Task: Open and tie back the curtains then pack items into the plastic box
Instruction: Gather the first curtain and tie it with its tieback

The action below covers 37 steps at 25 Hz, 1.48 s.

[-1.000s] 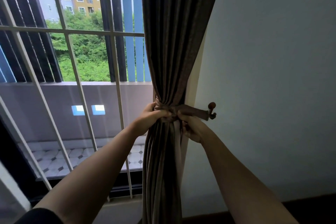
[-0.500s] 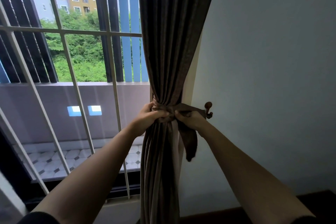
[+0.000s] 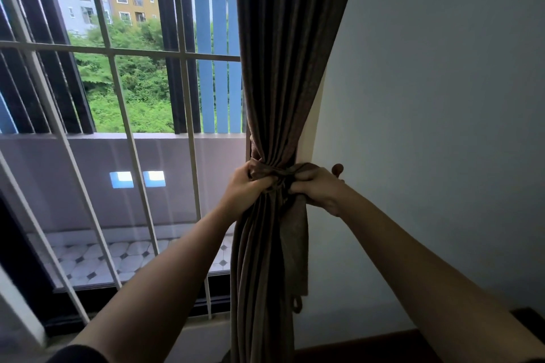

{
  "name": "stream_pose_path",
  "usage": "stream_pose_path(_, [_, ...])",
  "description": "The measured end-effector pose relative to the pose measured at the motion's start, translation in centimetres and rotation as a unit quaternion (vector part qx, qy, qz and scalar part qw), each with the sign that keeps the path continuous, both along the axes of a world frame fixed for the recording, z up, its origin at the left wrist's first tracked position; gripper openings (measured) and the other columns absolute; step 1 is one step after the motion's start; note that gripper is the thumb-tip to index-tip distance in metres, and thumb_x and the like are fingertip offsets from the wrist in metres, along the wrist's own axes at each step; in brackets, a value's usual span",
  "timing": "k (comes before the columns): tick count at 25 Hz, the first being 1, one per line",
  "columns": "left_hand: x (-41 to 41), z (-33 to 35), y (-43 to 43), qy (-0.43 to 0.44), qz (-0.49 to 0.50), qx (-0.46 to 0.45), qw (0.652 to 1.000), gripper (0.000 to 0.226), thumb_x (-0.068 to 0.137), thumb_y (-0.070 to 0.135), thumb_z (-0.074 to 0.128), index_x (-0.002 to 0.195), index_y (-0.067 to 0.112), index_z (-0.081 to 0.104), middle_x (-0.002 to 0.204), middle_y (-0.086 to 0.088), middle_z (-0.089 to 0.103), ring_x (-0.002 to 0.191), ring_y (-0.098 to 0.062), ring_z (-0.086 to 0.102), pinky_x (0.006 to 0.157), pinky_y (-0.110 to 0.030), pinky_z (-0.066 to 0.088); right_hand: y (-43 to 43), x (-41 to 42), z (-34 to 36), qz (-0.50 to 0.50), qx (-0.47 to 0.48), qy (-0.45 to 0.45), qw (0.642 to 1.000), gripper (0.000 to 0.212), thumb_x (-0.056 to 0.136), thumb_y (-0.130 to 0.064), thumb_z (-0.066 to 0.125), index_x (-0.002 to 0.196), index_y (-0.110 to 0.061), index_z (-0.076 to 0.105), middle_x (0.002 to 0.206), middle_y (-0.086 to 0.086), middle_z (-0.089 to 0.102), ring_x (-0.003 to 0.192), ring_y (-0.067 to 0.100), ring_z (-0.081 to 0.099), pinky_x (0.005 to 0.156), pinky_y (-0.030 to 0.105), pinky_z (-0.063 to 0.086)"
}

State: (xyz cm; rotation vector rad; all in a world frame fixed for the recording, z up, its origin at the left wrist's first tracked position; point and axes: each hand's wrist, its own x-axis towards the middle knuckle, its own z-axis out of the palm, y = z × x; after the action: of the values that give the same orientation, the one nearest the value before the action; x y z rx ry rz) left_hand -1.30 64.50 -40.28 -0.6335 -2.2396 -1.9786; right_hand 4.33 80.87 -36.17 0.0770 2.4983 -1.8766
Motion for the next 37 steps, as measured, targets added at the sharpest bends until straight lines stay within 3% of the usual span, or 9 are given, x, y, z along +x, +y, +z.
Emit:
stream_pose_path(3, [0.2, 0.0, -0.2, 0.003, 0.02, -0.028, 0.999, 0.034, 0.075, 0.021, 0.07, 0.107, 0.011, 0.064, 0.1, -0.008, 0.07, 0.095, -0.022, 0.065, 0.087, -0.039, 0.053, -0.6, 0.0, -0.2, -0.003, -0.042, -0.016, 0.999, 0.017, 0.083, 0.005, 0.055, 0.083, -0.006, 0.068, 0.078, 0.005, 0.064, 0.08, 0.014, 0.06, 0.067, 0.018, 0.051])
stream_pose_path(7, [0.3, 0.0, -0.4, 0.02, 0.024, -0.054, 0.998, 0.027, 0.078, 0.016, 0.071, 0.104, 0.009, 0.065, 0.097, -0.008, 0.07, 0.092, -0.021, 0.065, 0.077, -0.029, 0.051, -0.6, 0.3, 0.4, 0.005, 0.071, -0.001, 0.997, 0.018, 0.08, 0.0, 0.06, 0.094, 0.008, 0.067, 0.077, 0.01, 0.061, 0.078, 0.016, 0.057, 0.071, 0.025, 0.05])
stream_pose_path(14, [0.5, 0.6, -1.2, 0.016, 0.069, -0.142, 0.987, 0.045, 0.072, 0.037, 0.076, 0.109, 0.017, 0.06, 0.104, -0.004, 0.061, 0.095, -0.019, 0.059, 0.075, -0.025, 0.048, -1.8, -0.1, 2.0, 0.002, -0.001, -0.061, 0.998, 0.019, 0.085, 0.0, 0.058, 0.102, -0.006, 0.063, 0.096, 0.006, 0.064, 0.08, 0.008, 0.059, 0.062, 0.012, 0.052])
stream_pose_path(17, [1.4, 0.2, -3.0, -0.015, -0.034, -0.043, 0.998, 0.064, 0.06, 0.042, 0.075, 0.111, 0.019, 0.043, 0.102, -0.01, 0.058, 0.093, -0.023, 0.062, 0.078, -0.032, 0.055, -2.4, -0.2, 3.0, 0.003, -0.007, -0.076, 0.997, 0.014, 0.084, 0.002, 0.06, 0.097, -0.001, 0.063, 0.098, 0.01, 0.062, 0.08, 0.01, 0.06, 0.058, 0.011, 0.053])
stream_pose_path(19, [2.4, -0.5, -3.7, 0.011, -0.063, 0.01, 0.998, 0.052, 0.063, 0.044, 0.071, 0.097, 0.026, 0.036, 0.1, -0.013, 0.056, 0.089, -0.023, 0.061, 0.076, -0.029, 0.053, -3.0, -0.1, 3.4, 0.002, -0.024, -0.08, 0.997, 0.016, 0.085, 0.004, 0.058, 0.099, 0.0, 0.062, 0.094, 0.008, 0.062, 0.078, 0.011, 0.06, 0.055, 0.011, 0.053])
stream_pose_path(24, [3.8, -2.0, -1.8, 0.187, 0.077, -0.215, 0.955, 0.055, 0.064, 0.058, 0.07, 0.079, 0.011, 0.047, 0.101, -0.001, 0.049, 0.077, -0.014, 0.047, 0.062, -0.016, 0.037, -4.7, -0.9, 3.4, -0.016, -0.039, -0.053, 0.998, 0.035, 0.084, 0.01, 0.053, 0.119, 0.003, 0.057, 0.116, 0.014, 0.061, 0.089, 0.014, 0.059, 0.054, 0.011, 0.053])
stream_pose_path(27, [3.6, -1.9, -1.0, 0.201, 0.132, -0.237, 0.941, 0.036, 0.075, 0.035, 0.07, 0.071, 0.009, 0.045, 0.098, -0.005, 0.051, 0.07, -0.016, 0.045, 0.057, -0.014, 0.031, -5.0, -1.2, 3.4, -0.037, -0.051, -0.062, 0.996, 0.034, 0.085, 0.009, 0.054, 0.118, 0.004, 0.057, 0.123, 0.017, 0.059, 0.09, 0.016, 0.059, 0.052, 0.011, 0.052])
stream_pose_path(32, [2.8, 1.5, -5.2, 0.103, 0.003, -0.247, 0.964, 0.027, 0.09, 0.025, 0.053, 0.097, 0.005, 0.069, 0.09, -0.01, 0.067, 0.08, -0.025, 0.059, 0.071, -0.032, 0.042, -4.1, -0.6, 3.4, -0.008, 0.014, -0.059, 0.998, 0.035, 0.085, -0.009, 0.061, 0.12, -0.004, 0.057, 0.117, 0.01, 0.06, 0.09, 0.015, 0.061, 0.068, 0.018, 0.057])
stream_pose_path(37, [2.3, 4.2, -7.5, 0.169, -0.054, -0.425, 0.888, 0.022, 0.098, 0.026, 0.045, 0.079, 0.017, 0.052, 0.07, -0.001, 0.054, 0.066, -0.013, 0.05, 0.061, -0.023, 0.036, -4.4, 2.0, 1.8, -0.054, 0.168, -0.007, 0.984, 0.054, 0.082, -0.046, 0.061, 0.127, -0.017, 0.055, 0.122, 0.004, 0.06, 0.109, 0.02, 0.056, 0.085, 0.025, 0.044])
